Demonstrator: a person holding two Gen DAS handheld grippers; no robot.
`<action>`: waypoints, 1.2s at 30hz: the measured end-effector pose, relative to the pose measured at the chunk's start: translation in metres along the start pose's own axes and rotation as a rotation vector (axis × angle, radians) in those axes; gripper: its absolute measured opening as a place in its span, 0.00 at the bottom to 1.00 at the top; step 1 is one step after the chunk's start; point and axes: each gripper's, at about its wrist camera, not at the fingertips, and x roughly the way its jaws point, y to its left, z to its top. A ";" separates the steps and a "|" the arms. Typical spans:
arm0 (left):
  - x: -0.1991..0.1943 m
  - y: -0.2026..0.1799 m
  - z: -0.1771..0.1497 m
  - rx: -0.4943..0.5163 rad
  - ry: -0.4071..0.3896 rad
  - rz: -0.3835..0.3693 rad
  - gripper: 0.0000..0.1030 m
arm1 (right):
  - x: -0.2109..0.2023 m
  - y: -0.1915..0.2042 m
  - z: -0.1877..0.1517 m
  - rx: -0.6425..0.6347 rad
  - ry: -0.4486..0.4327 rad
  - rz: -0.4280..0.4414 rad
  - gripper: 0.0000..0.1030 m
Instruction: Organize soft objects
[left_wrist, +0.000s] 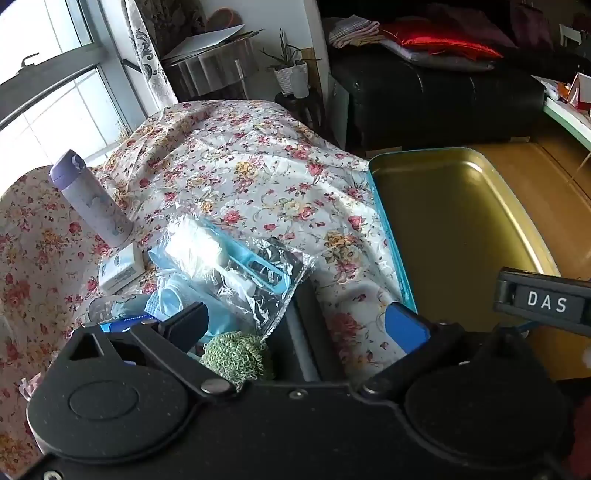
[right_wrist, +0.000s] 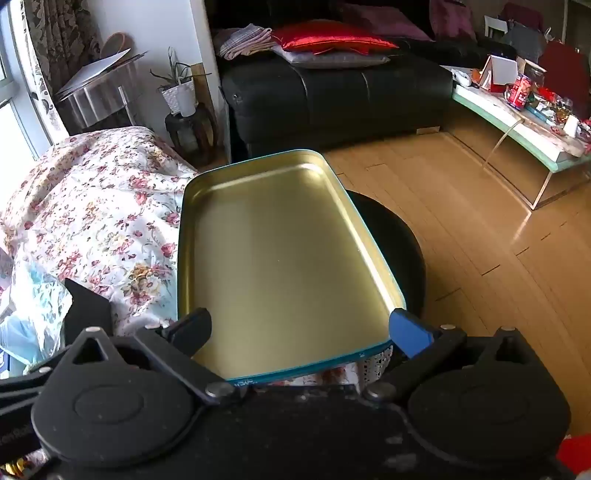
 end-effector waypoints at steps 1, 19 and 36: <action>0.000 0.000 0.000 0.002 0.002 0.000 0.96 | 0.000 0.000 0.000 0.000 -0.001 0.000 1.00; -0.001 0.000 -0.005 -0.010 0.006 -0.010 0.96 | 0.001 0.006 -0.002 -0.025 0.008 -0.022 1.00; -0.001 0.000 -0.006 -0.009 0.005 -0.009 0.96 | 0.001 0.005 -0.001 -0.019 0.006 -0.021 1.00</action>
